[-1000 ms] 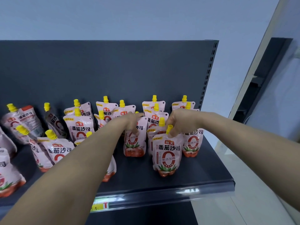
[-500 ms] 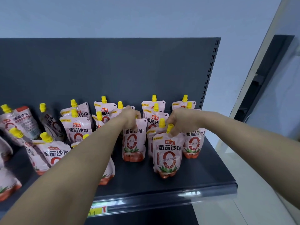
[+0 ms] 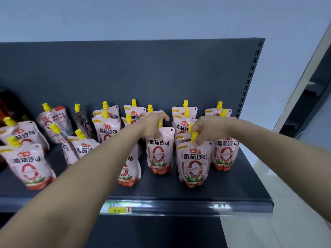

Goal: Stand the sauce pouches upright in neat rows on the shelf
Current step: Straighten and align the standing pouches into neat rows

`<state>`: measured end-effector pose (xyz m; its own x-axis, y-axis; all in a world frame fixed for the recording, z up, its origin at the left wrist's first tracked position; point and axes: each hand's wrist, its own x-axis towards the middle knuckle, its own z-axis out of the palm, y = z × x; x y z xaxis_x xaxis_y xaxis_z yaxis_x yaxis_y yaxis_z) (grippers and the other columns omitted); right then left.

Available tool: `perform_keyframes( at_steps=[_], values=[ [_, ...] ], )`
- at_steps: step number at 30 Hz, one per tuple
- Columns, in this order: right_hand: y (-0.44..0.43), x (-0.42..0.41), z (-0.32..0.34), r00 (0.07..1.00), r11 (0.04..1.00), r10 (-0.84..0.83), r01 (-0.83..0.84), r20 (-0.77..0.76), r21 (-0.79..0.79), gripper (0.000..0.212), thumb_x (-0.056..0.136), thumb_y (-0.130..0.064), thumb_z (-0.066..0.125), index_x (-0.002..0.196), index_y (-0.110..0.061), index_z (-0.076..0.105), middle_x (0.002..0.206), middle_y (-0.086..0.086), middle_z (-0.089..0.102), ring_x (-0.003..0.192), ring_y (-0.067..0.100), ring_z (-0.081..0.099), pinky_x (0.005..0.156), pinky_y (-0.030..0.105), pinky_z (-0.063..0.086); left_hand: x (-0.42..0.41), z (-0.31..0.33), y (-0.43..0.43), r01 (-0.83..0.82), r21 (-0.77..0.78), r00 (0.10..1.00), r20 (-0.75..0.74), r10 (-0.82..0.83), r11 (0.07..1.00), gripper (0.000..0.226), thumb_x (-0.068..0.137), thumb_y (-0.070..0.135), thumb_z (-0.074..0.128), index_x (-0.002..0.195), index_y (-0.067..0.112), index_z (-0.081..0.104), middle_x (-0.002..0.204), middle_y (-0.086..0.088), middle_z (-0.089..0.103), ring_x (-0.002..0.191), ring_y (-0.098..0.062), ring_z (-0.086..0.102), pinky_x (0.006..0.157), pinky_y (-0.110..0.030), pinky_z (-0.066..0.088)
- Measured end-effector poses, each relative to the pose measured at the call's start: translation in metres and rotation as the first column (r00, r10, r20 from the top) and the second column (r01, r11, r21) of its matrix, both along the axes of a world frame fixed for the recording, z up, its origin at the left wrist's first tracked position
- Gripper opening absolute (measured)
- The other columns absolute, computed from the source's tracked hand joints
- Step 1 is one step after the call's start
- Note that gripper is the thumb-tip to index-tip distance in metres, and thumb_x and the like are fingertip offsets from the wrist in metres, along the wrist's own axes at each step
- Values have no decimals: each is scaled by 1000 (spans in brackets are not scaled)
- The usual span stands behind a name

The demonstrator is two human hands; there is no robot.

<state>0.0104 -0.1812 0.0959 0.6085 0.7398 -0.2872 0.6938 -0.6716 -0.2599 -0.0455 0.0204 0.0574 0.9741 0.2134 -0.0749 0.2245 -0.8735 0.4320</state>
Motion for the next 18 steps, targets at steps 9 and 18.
perform_keyframes(
  at_steps=[9, 18],
  values=[
    [-16, -9, -15, 1000, 999, 14, -15, 28, 45, 15, 80, -23, 74, 78, -9, 68, 71, 2, 60, 67, 18, 54, 70, 34, 49, -26, 12, -17, 4, 20, 996, -90, -3, 1000, 29, 70, 12, 81, 95, 11, 66, 83, -3, 60, 81, -21, 55, 71, -25, 44],
    [-58, -3, -8, 995, 999, -54, 54, 87, 2, 20, 78, -24, 74, 75, -4, 69, 70, 3, 58, 69, 22, 55, 65, 30, 44, -42, 22, -35, 23, 33, 996, -91, -20, 999, 28, 70, 13, 82, 63, 25, 57, 64, 7, 57, 68, -16, 54, 72, -24, 42]
  ],
)
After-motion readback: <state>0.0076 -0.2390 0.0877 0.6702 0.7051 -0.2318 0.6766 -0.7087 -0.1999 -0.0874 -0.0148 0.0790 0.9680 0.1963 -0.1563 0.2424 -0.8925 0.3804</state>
